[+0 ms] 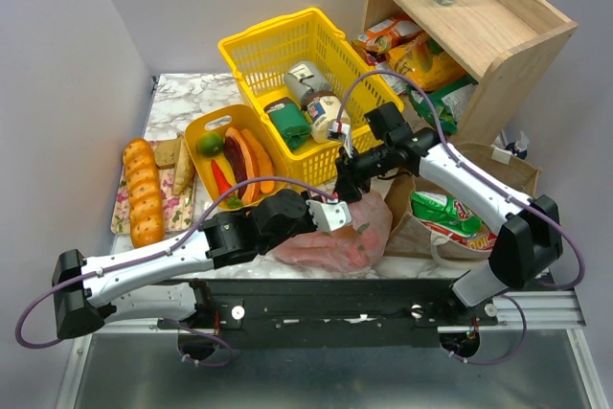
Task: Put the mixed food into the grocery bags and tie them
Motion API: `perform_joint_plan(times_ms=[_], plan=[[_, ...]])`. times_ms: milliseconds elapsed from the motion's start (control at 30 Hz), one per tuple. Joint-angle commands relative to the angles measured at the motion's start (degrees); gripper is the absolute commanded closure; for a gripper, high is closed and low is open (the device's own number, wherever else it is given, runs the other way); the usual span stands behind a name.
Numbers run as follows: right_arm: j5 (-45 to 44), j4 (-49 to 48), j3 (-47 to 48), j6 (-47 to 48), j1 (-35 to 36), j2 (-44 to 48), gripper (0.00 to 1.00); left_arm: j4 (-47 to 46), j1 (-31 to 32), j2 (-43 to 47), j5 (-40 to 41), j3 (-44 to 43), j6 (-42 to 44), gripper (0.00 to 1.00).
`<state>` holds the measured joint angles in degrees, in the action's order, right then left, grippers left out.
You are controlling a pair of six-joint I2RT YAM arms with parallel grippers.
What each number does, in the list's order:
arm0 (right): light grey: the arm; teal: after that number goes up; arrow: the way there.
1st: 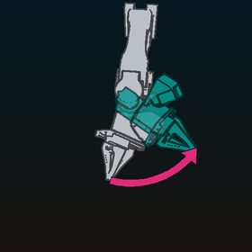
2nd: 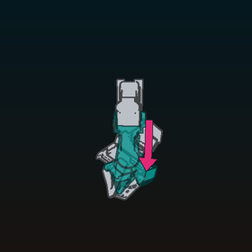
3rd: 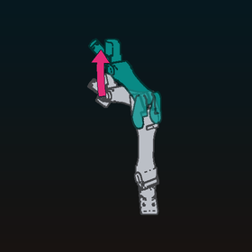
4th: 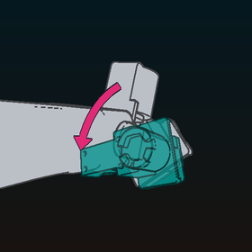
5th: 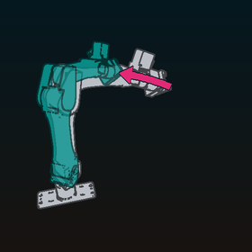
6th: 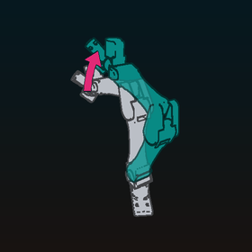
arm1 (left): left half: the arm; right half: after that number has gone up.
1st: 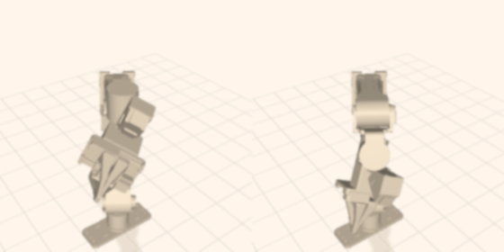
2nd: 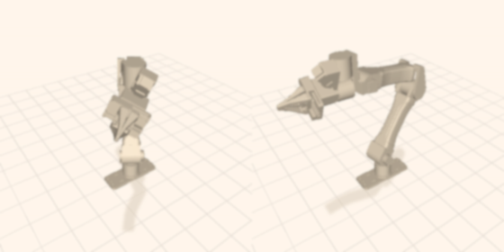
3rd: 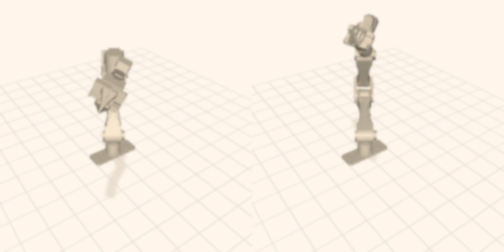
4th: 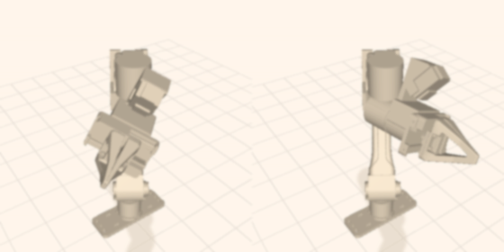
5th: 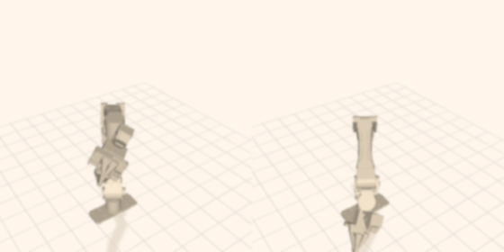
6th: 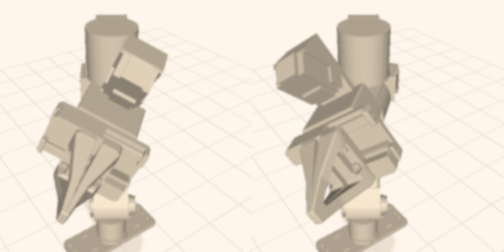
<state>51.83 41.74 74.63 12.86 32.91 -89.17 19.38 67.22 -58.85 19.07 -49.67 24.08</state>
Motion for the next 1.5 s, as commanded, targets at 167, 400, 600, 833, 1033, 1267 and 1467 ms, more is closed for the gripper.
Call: perform_joint_plan(times_ms=[167,400,600,833,1033,1267,1467], plan=[[-13.9,-15.4,-8.8,-6.8,4.9,9.7,0.58,-0.9,0.3,-2.7,2.2,0.0,-2.2,1.00],[-18.6,-18.4,-12.1,-7.5,7.3,11.5,0.59,-1.2,0.3,-2.7,2.4,-0.1,-2.5,1.00],[-21.3,-17.6,-13.5,-6.4,7.6,12.4,0.54,-1.0,0.3,-2.5,3.0,-0.1,-2.6,1.00],[-20.2,-19.1,-15.0,-6.0,8.7,13.4,0.38,-1.0,0.3,-2.8,2.9,-0.2,-2.7,1.00],[-19.7,-21.6,-15.9,-6.6,8.9,13.2,0.39,-1.0,0.2,-2.6,3.1,-0.2,-2.7,1.00],[-24.7,-22.3,-15.9,-7.9,9.3,13.1,0.57,-1.2,0.3,-2.7,3.5,-0.2,-2.9,1.00],[-29.3,-25.5,-17.6,-10.6,9.6,14.1,0.85,-1.6,0.3,-3.0,3.6,-0.5,-4.0,1.00]])
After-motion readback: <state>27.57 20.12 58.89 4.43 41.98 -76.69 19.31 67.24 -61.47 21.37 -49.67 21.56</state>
